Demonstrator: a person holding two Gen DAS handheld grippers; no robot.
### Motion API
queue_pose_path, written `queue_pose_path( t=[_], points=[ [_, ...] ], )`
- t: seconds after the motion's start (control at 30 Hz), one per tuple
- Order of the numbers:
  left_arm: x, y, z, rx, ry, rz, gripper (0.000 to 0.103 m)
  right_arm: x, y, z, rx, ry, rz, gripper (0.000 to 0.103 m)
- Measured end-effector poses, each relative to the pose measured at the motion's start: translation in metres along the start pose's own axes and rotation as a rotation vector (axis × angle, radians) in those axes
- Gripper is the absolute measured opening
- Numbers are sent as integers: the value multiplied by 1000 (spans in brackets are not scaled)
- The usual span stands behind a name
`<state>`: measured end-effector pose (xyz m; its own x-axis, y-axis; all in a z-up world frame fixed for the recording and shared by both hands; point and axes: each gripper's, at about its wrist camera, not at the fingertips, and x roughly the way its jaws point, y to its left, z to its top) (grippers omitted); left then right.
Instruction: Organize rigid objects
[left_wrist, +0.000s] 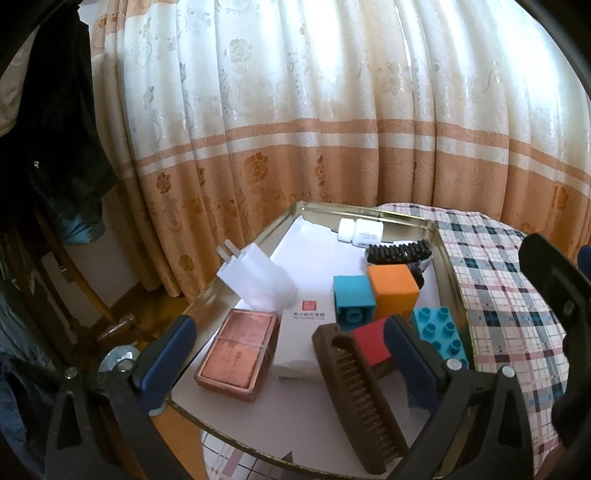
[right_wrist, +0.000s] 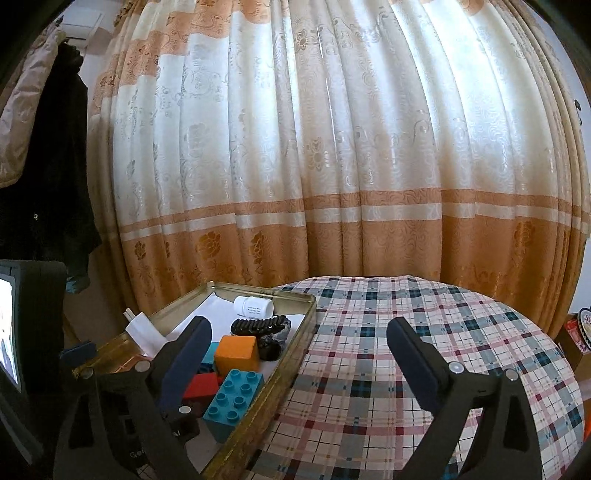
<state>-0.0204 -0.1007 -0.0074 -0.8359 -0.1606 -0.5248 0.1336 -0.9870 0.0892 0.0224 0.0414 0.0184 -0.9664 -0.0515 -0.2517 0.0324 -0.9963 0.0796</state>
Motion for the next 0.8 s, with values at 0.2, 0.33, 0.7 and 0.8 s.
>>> queue_pose_path(
  t=[0.2, 0.33, 0.7, 0.8],
  points=[
    [-7, 0, -3, -12, -24, 6, 103, -3, -3, 0, 9, -15, -7, 98],
    [-21, 8, 10, -88, -119, -35, 103, -19, -18, -1, 79, -91, -71, 98],
    [-19, 0, 7, -70, -173, -18, 103, -13, -31, 3, 149, -83, -98, 98],
    [-21, 1, 7, -76, -176, -15, 103, -9, -23, 7, 105, -111, -103, 98]
  ],
)
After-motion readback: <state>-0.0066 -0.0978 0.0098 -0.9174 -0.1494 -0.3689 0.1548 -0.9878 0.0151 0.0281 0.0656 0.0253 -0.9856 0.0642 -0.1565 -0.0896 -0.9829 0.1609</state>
